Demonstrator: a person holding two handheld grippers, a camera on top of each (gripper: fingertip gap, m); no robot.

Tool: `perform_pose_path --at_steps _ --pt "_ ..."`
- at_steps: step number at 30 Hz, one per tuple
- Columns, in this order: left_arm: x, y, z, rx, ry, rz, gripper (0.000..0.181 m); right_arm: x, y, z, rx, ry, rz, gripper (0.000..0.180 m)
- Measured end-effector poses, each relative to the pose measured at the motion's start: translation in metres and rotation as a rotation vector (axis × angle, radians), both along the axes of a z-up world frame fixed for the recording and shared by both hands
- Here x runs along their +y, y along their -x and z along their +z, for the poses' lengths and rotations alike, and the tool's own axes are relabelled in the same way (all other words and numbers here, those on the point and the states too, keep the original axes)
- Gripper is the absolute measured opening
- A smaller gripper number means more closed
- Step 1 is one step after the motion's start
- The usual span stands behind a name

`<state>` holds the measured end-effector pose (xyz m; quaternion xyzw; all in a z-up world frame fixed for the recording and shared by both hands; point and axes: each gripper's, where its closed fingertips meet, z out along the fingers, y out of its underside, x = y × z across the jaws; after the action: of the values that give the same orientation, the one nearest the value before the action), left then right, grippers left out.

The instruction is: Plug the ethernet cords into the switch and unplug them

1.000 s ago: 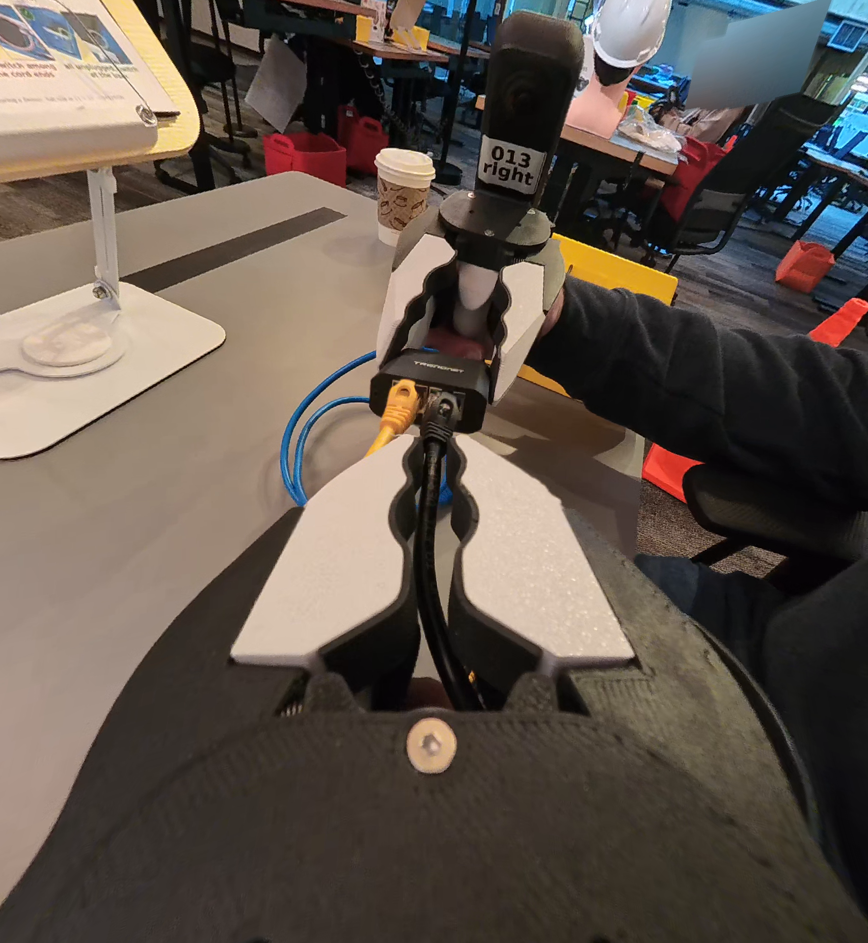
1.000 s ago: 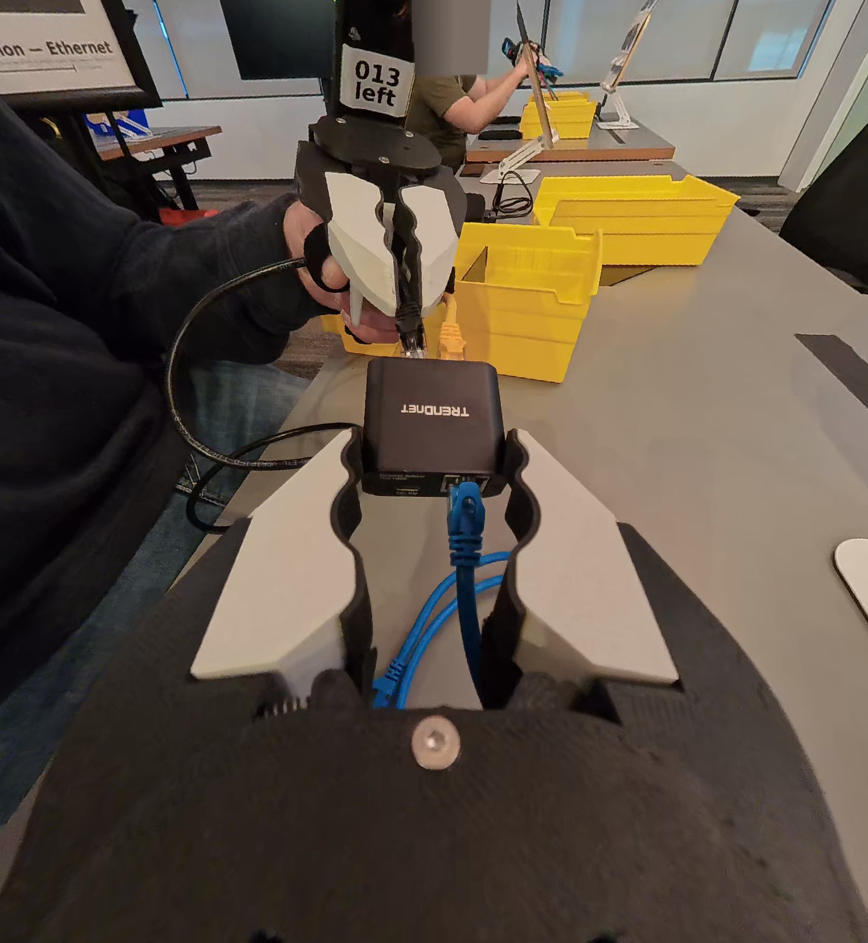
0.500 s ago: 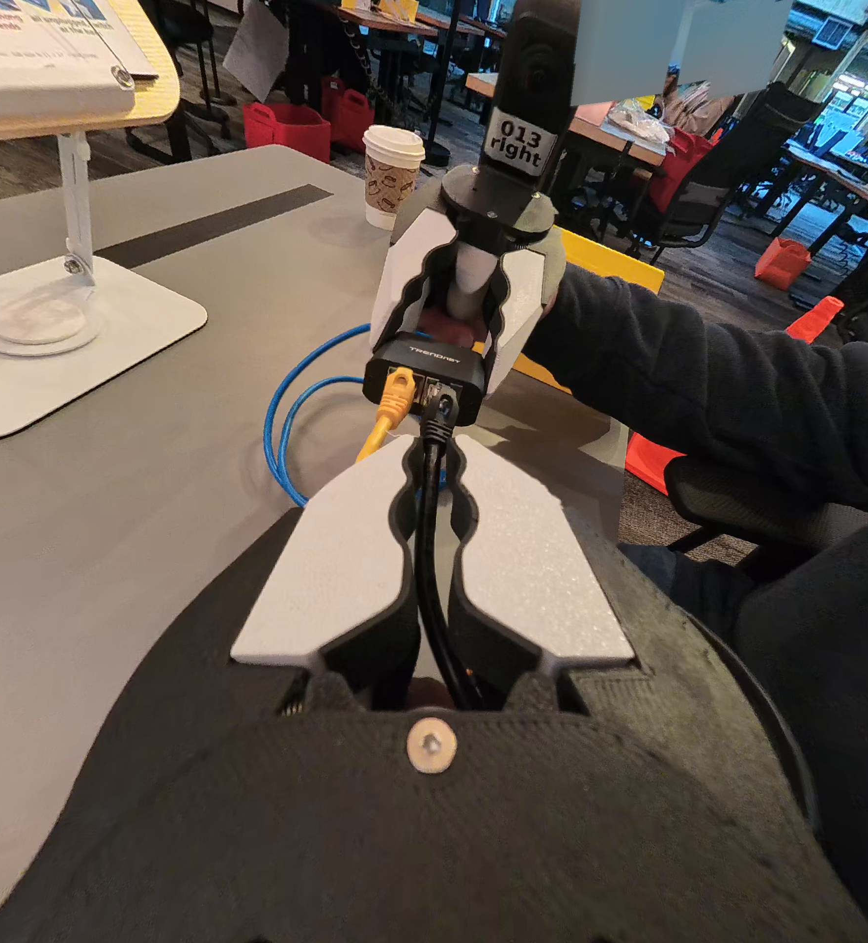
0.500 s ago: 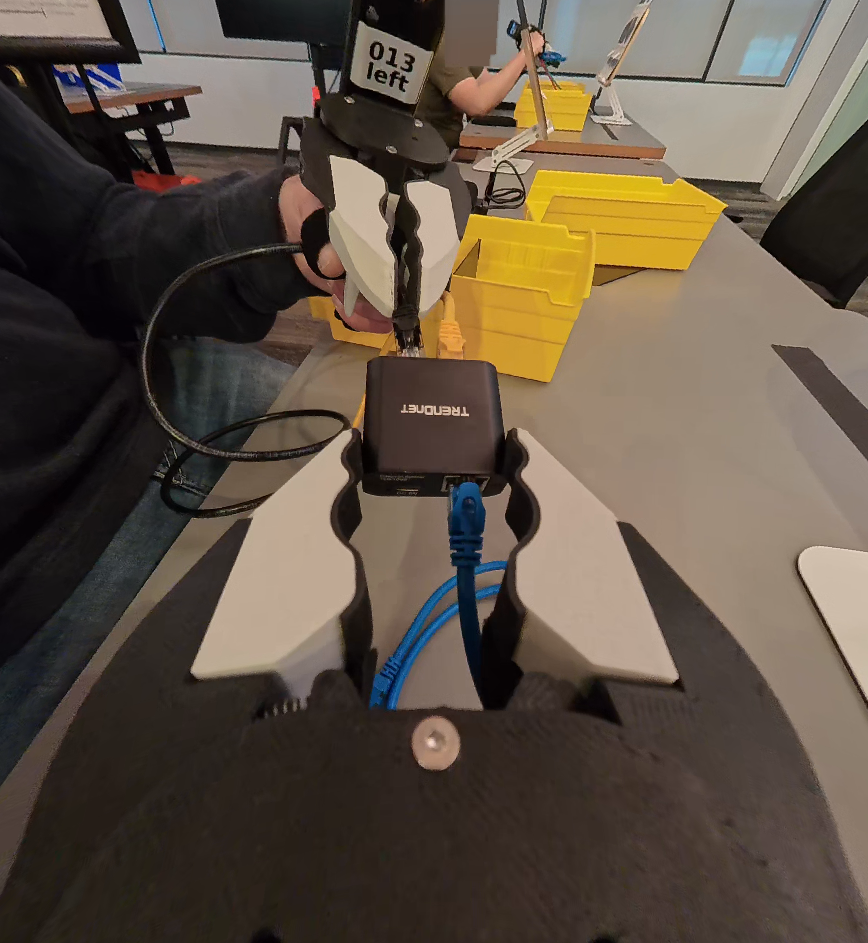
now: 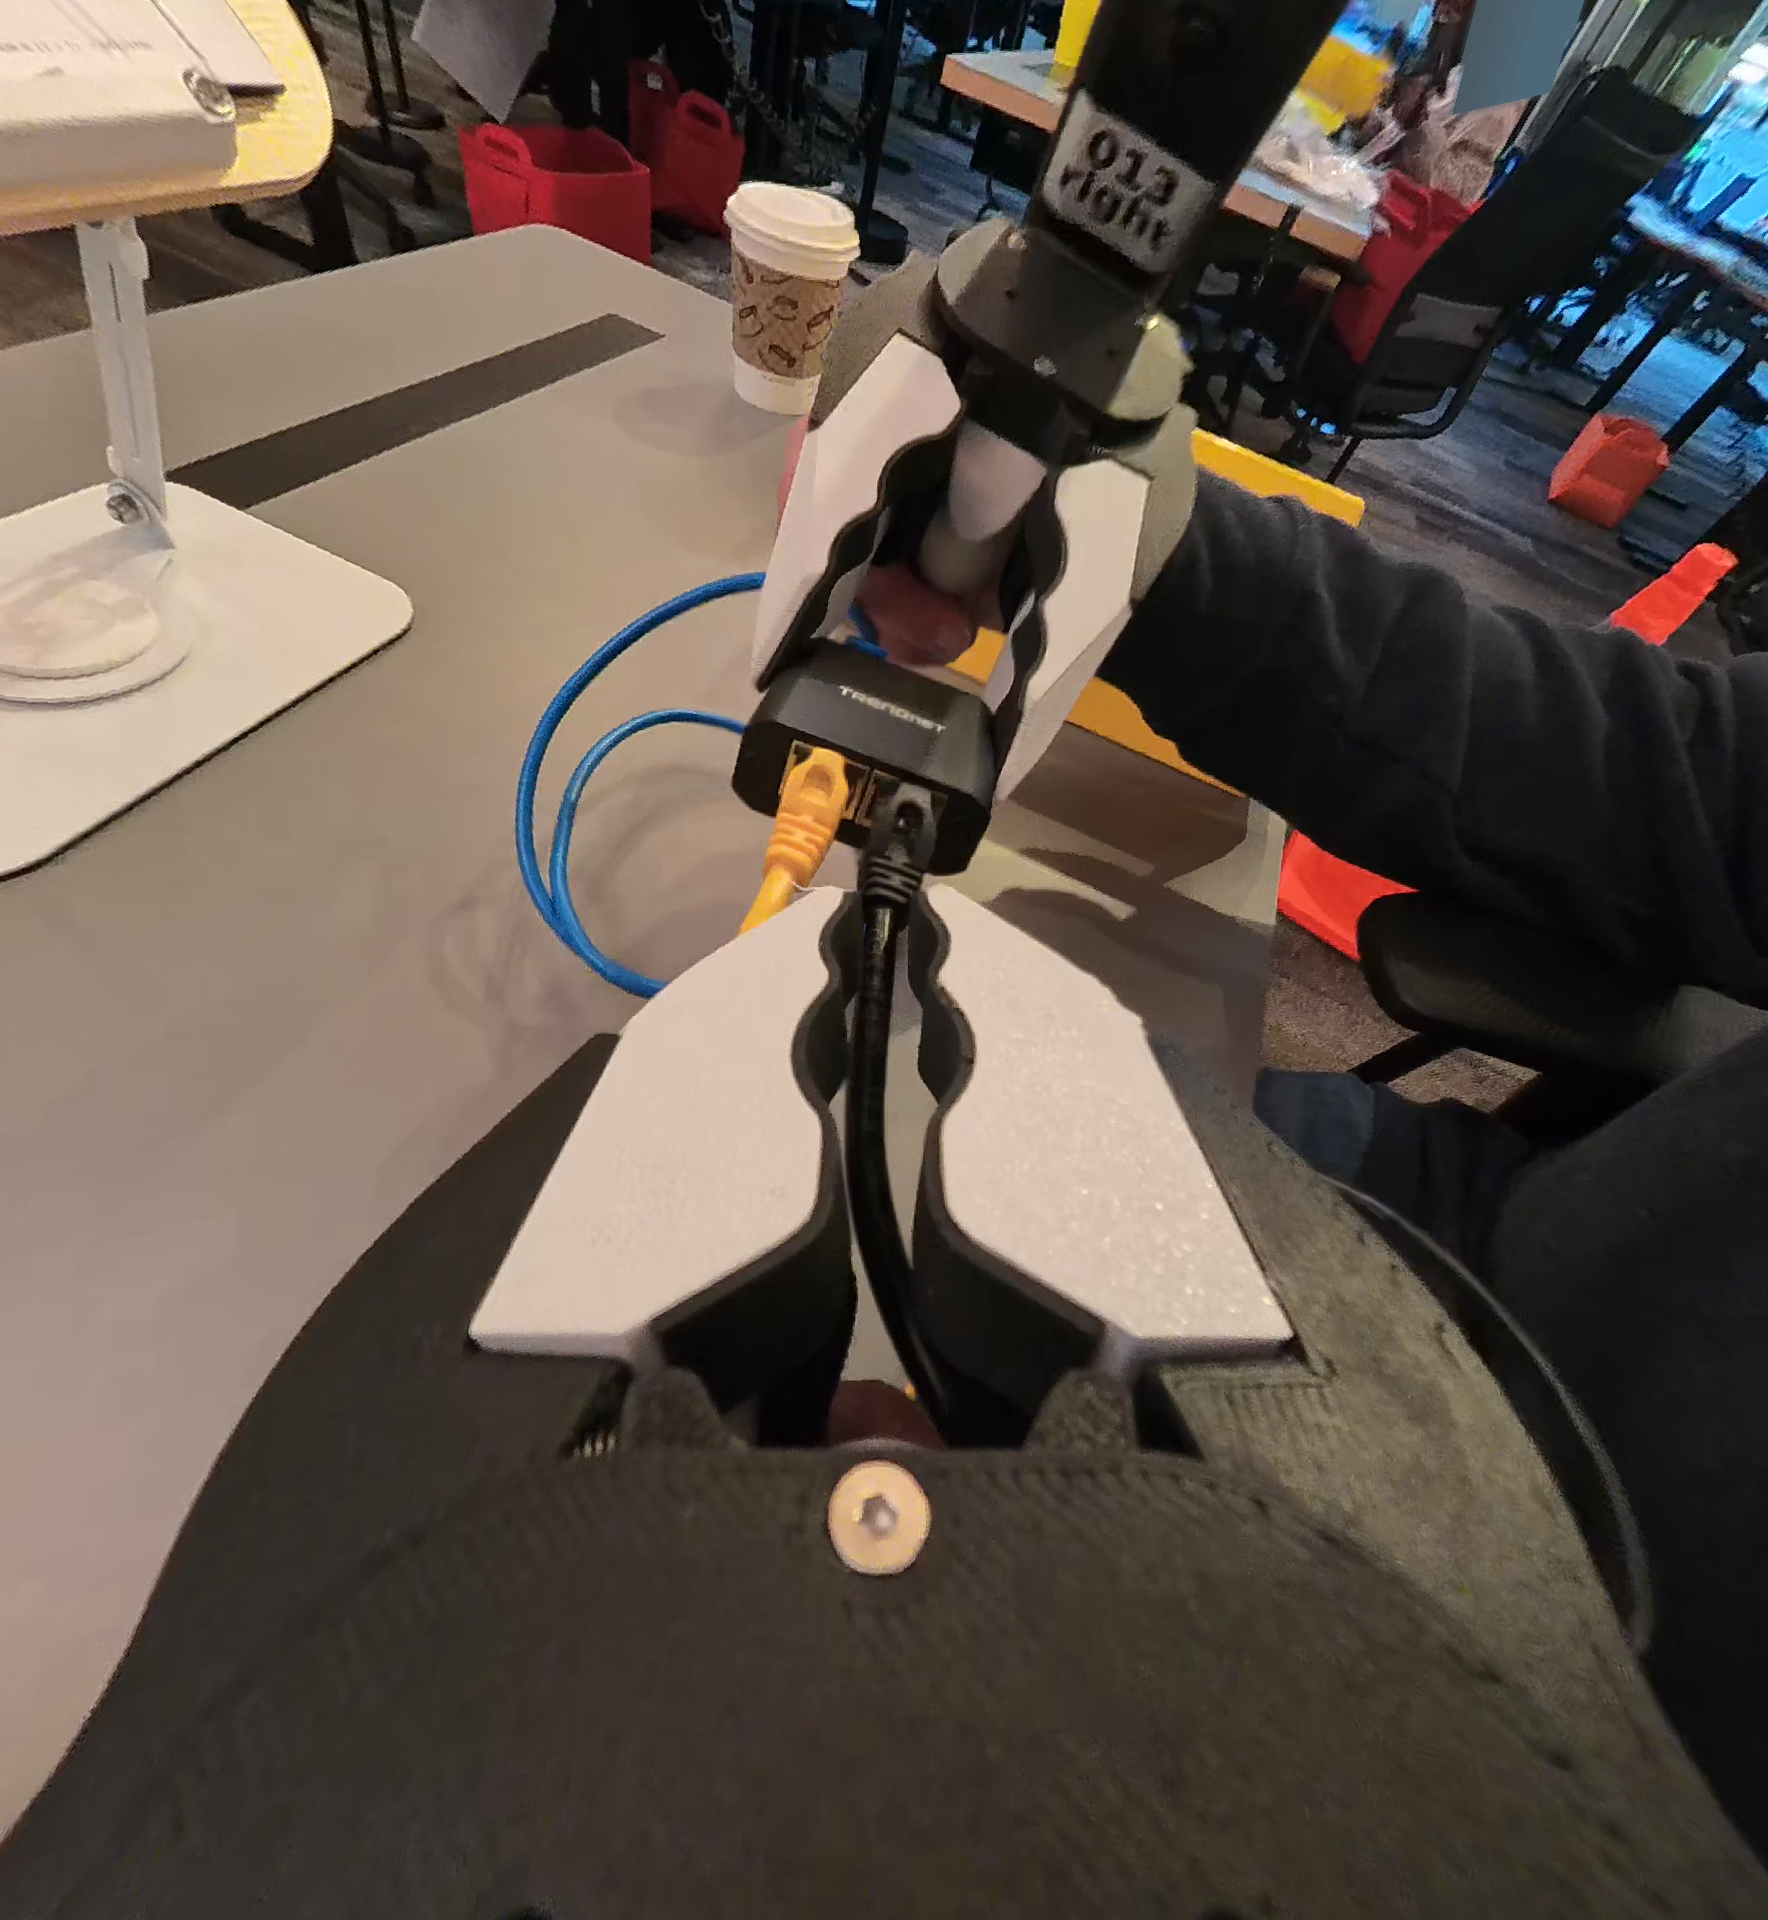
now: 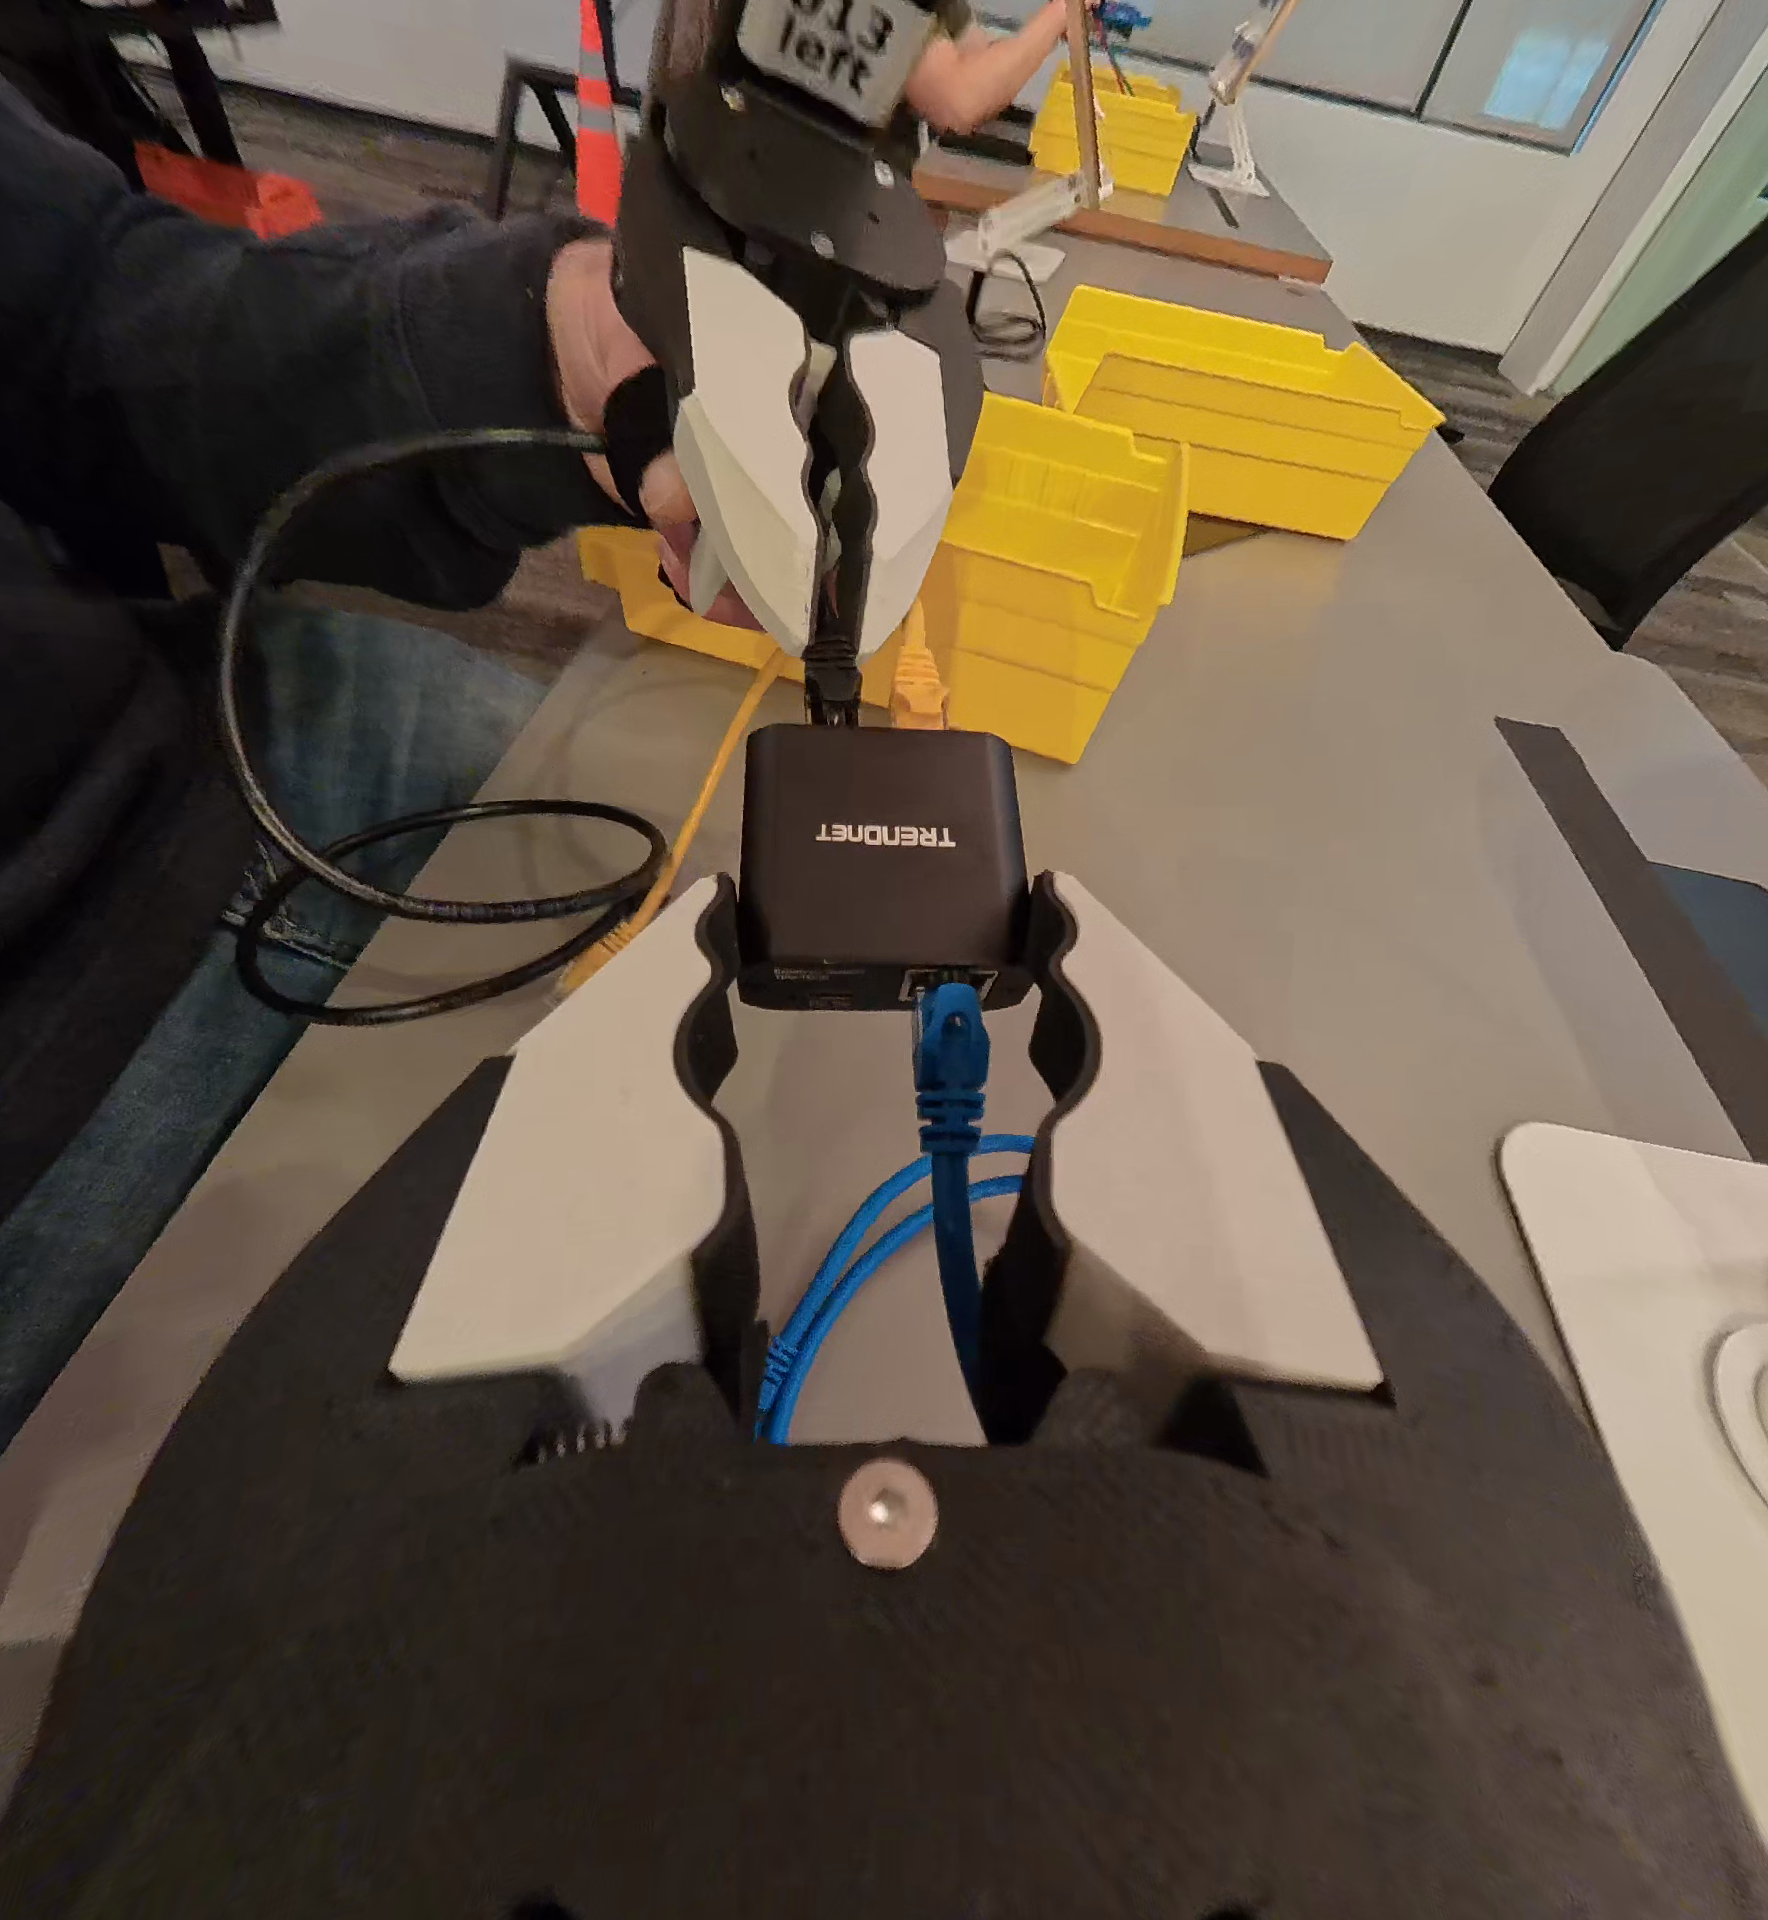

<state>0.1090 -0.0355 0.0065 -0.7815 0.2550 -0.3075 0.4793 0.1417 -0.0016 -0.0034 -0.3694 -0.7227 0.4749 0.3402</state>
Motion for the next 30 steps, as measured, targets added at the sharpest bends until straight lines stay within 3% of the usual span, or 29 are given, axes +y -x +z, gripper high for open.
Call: perform_pose_path --at_steps 13,30 --pt "0.004 -0.003 0.013 0.072 -0.123 0.039 0.008 0.001 -0.001 0.008 0.018 0.101 0.024 0.055" --pt "0.001 -0.010 0.015 0.094 -0.151 -0.005 0.009 0.000 -0.002 0.009 0.022 0.105 0.048 0.054"
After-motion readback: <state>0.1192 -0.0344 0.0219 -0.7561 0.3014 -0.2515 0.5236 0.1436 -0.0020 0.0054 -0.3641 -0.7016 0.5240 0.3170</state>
